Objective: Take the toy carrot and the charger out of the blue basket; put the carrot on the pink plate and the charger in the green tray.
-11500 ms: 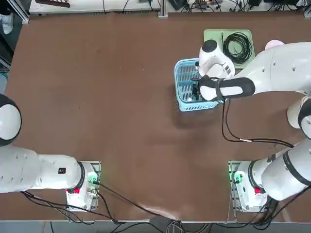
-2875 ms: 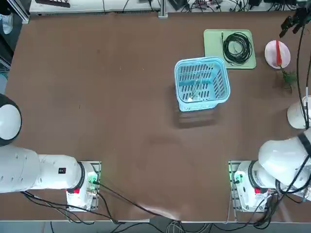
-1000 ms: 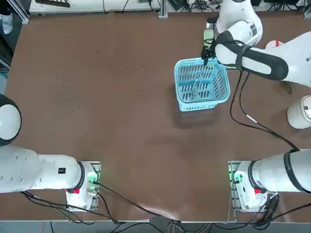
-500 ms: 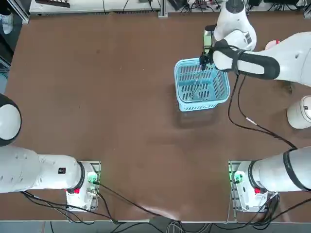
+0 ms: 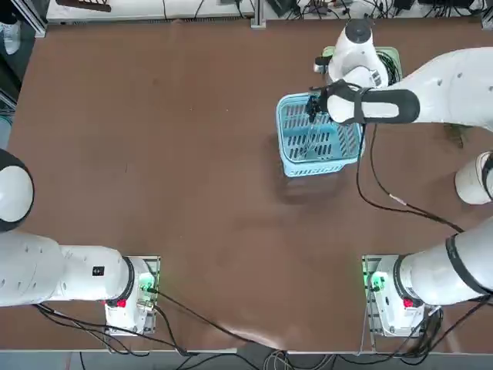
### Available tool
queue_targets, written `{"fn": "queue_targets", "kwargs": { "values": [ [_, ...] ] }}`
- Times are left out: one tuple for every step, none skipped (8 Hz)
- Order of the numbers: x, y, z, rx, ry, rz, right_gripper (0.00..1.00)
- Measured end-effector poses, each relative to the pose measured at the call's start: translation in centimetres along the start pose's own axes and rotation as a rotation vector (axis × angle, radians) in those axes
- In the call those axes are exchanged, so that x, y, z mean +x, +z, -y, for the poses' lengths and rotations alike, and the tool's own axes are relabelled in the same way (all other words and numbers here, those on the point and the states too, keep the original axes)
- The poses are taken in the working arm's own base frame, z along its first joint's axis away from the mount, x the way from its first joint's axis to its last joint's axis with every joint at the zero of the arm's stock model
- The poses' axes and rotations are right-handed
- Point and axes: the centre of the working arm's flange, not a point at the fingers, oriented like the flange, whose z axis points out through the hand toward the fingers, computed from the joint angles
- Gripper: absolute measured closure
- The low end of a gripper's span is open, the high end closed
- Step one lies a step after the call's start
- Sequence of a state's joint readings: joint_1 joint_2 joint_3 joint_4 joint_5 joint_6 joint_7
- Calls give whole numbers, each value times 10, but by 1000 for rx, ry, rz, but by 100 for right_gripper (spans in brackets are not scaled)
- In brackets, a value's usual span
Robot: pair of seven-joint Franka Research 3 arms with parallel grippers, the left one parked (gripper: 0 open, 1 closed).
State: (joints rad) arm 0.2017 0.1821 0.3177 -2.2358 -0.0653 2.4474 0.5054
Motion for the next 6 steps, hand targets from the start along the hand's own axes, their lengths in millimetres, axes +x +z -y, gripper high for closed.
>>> {"fn": "queue_targets", "kwargs": {
  "values": [
    [0,10,1,6,-1,6,0],
    [0,17,2,9,-3,9,0],
    [1,22,3,15,-5,7,0],
    [1,27,4,21,-7,7,0],
    [0,33,6,26,-9,7,0],
    [0,39,7,32,-10,6,0]
  ]
}}
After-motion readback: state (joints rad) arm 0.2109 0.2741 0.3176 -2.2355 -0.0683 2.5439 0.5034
